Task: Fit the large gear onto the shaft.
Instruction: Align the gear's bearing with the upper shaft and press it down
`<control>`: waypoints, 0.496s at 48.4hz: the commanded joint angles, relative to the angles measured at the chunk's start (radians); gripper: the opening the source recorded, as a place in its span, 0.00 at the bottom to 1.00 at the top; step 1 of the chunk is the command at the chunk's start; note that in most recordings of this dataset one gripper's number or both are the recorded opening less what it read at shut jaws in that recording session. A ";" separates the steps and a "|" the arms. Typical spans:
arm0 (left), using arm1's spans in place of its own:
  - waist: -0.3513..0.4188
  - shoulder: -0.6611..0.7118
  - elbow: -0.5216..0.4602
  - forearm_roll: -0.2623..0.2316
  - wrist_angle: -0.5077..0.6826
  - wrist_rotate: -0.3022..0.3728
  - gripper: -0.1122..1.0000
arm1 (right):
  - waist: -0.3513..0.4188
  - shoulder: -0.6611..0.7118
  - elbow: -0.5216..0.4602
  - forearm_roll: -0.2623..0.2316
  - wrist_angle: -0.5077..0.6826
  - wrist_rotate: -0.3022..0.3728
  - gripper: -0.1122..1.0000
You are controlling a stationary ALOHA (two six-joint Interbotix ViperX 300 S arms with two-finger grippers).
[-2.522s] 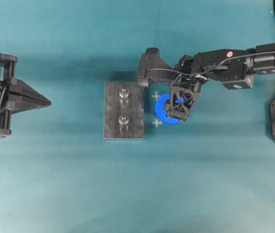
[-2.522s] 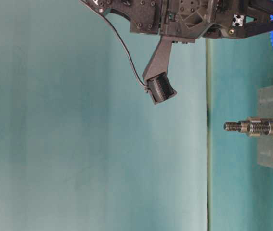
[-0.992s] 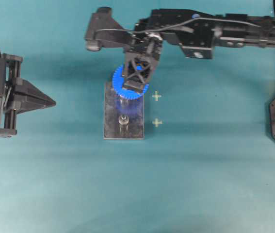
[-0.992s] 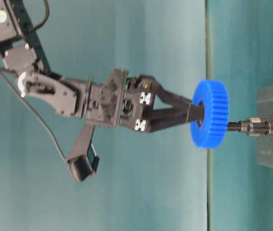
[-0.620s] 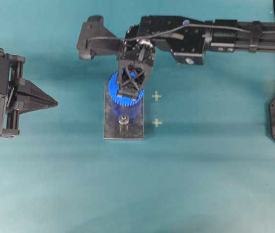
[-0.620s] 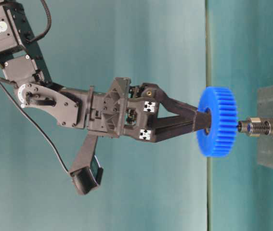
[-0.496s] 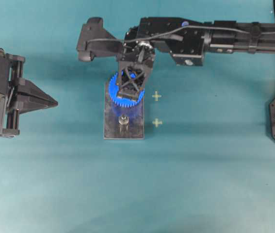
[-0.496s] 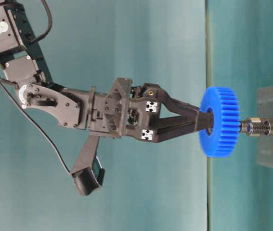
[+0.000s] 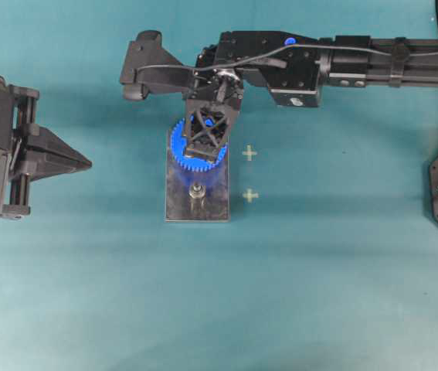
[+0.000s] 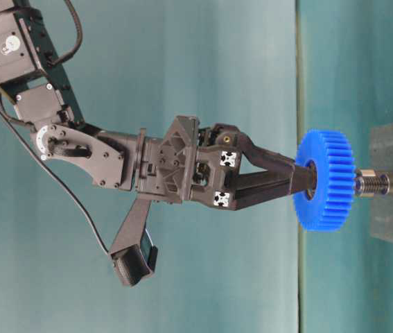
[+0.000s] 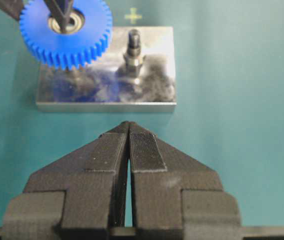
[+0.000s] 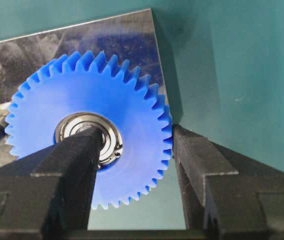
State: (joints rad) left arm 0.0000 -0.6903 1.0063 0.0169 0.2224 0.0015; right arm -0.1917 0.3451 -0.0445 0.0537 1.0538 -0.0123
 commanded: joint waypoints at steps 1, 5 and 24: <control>0.003 -0.003 -0.017 0.002 -0.003 -0.003 0.10 | -0.002 -0.018 -0.026 0.002 -0.008 -0.009 0.54; 0.002 -0.003 -0.015 0.002 -0.003 -0.005 0.10 | -0.005 -0.017 -0.029 0.002 -0.015 -0.009 0.54; 0.002 -0.003 -0.011 0.002 -0.003 -0.005 0.10 | -0.009 -0.011 -0.038 0.002 -0.002 -0.011 0.54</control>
State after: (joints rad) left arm 0.0000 -0.6903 1.0063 0.0169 0.2240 -0.0015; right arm -0.2056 0.3559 -0.0537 0.0537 1.0508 -0.0123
